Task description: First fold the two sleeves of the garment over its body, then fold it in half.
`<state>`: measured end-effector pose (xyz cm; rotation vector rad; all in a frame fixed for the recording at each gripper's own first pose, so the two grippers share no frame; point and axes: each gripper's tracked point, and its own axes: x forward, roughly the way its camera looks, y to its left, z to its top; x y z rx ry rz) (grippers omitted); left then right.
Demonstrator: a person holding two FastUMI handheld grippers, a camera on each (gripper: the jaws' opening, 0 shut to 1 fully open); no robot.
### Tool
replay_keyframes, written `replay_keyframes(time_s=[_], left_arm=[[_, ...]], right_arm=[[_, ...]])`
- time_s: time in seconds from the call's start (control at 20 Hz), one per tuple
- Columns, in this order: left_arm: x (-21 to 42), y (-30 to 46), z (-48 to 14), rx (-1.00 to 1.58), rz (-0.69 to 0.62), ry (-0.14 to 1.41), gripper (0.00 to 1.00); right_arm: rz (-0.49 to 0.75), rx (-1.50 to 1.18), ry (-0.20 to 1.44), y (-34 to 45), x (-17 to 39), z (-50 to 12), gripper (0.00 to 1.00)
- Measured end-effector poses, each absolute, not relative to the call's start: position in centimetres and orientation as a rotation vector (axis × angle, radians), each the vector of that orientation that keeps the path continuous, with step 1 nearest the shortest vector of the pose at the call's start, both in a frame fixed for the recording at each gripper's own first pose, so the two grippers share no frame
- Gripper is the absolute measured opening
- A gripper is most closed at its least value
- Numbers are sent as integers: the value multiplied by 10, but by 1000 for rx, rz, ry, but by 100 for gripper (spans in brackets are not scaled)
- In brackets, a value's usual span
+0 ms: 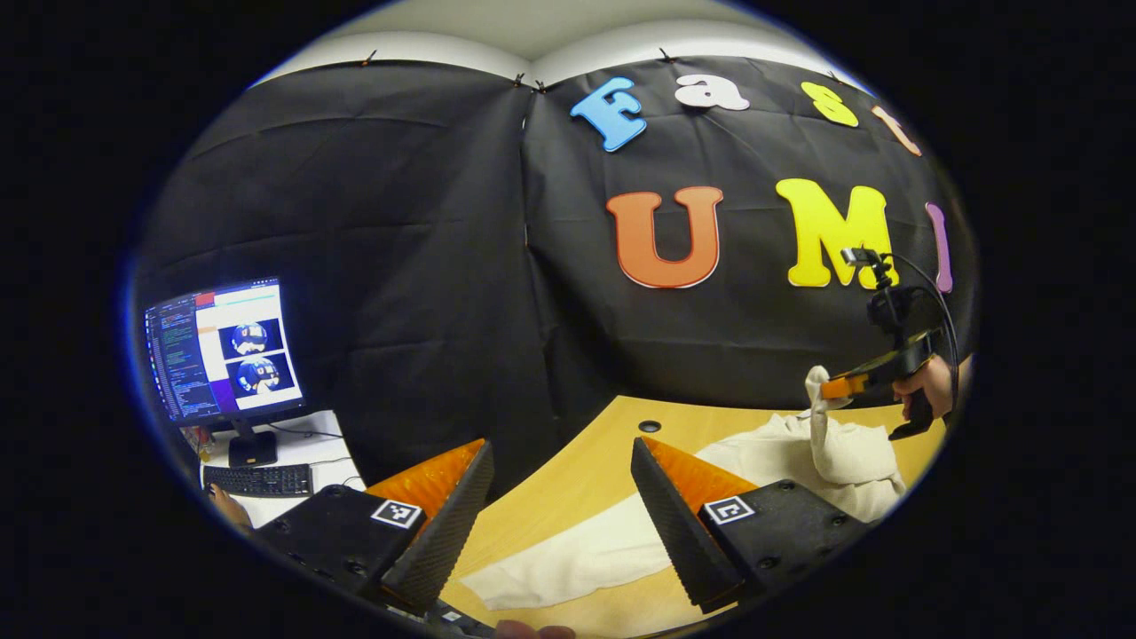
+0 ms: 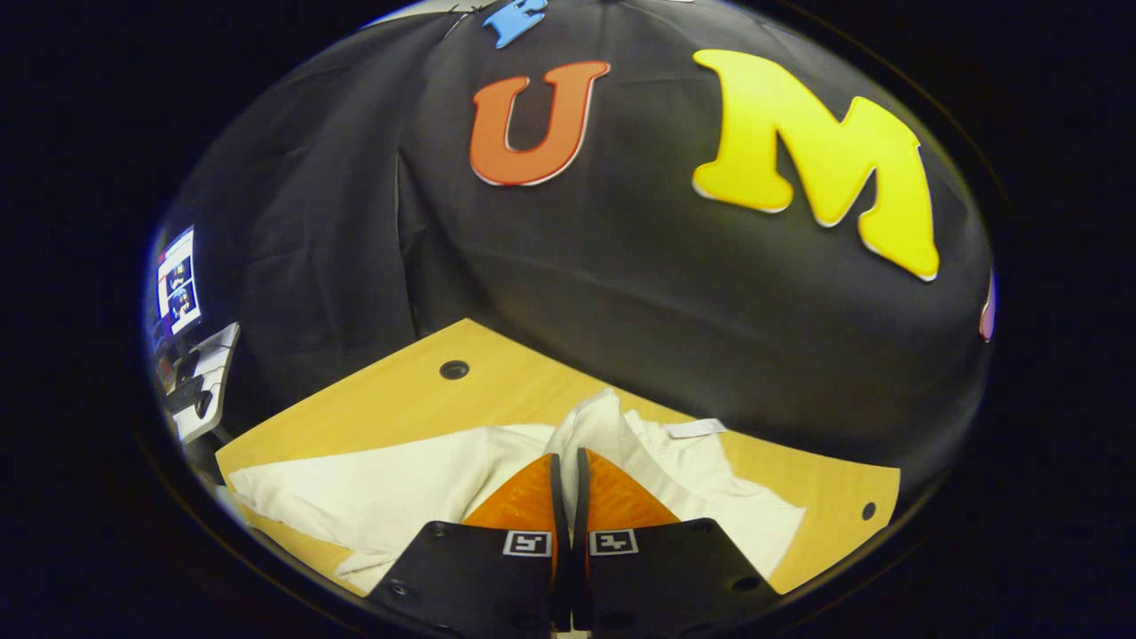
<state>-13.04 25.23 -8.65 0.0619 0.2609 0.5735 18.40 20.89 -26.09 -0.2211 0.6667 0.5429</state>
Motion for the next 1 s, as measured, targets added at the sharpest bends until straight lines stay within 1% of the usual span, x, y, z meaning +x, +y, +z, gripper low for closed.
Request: replay_keyframes(time_s=[0.15, 0.35, 0.4, 0.45, 0.5, 0.65, 0.7, 0.85, 0.9, 0.95, 1.0], left_arm=[[-147, 269, -95, 74, 606, 287, 99], [-155, 281, -102, 64, 621, 312, 99], [-154, 280, -106, 63, 614, 321, 99], [-153, 280, -109, 65, 608, 327, 99], [-150, 280, -109, 70, 600, 328, 99], [-142, 277, -106, 79, 568, 313, 99], [-140, 276, -104, 77, 559, 308, 99], [-134, 273, -104, 64, 539, 295, 99], [-133, 272, -105, 68, 533, 292, 99], [-134, 272, -107, 73, 527, 289, 99], [-136, 272, -106, 83, 519, 287, 99]], right_arm=[[559, -225, 709, 246, 182, -305, 1], [495, -209, 751, 267, 187, -347, 0], [489, -196, 753, 269, 188, -352, 5], [484, -181, 753, 270, 189, -354, 6], [485, -166, 752, 272, 188, -354, 12], [512, -108, 740, 283, 182, -339, 14], [517, -106, 734, 284, 179, -334, 20], [570, -99, 692, 285, 162, -308, 33], [582, -101, 669, 283, 157, -295, 43], [593, -99, 642, 279, 150, -280, 51], [601, -95, 611, 274, 145, -264, 63]])
